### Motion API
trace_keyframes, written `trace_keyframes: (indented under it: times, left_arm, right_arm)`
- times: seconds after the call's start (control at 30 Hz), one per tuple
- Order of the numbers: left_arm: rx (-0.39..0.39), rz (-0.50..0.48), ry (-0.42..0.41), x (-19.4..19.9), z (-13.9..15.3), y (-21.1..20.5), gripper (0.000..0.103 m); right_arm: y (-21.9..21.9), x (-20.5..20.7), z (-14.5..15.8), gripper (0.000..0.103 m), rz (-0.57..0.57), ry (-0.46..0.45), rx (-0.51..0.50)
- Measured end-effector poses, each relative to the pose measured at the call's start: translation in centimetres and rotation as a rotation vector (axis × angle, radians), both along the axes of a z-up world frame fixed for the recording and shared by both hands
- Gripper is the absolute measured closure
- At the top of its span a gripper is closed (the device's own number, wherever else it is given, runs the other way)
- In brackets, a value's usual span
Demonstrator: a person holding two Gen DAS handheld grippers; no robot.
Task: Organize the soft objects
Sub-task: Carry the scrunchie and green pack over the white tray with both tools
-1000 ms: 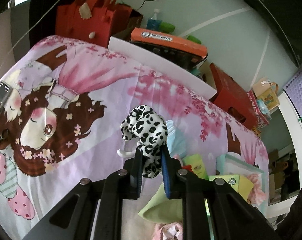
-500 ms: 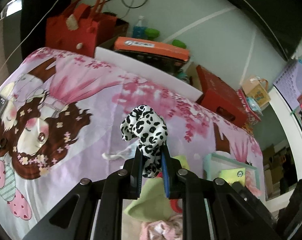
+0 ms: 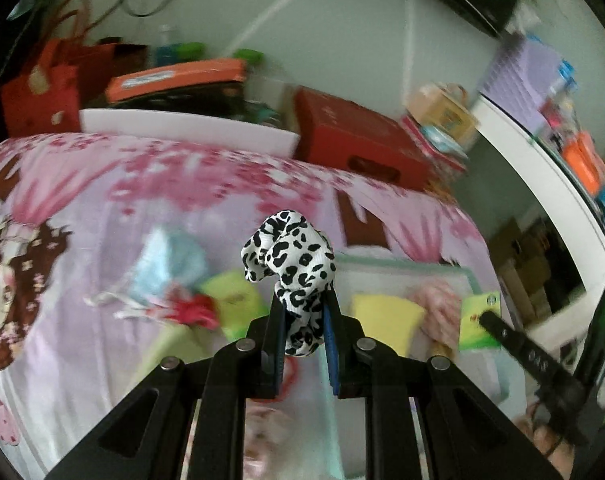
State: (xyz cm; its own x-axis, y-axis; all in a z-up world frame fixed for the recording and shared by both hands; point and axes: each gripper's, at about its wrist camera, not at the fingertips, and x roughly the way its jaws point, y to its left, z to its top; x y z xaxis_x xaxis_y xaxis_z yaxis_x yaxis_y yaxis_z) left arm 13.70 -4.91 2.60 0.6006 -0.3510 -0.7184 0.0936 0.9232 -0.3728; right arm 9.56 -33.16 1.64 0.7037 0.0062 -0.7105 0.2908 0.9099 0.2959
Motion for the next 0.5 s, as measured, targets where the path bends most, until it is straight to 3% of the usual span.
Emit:
trace_keyframes:
  times: [0.23, 0.5]
  left_arm:
    - [0.024, -0.173, 0.01, -1.7, 0.0, -6.2, 0.085]
    - [0.055, -0.291, 0.056, -3.5, -1.0, -9.9, 0.085]
  right_arm:
    - [-4.0, -1.9, 0.9, 0.08, -0.12, 0.011, -0.044]
    - [-5.3, -2.7, 0.8, 0.079, -0.148, 0.053, -0.065]
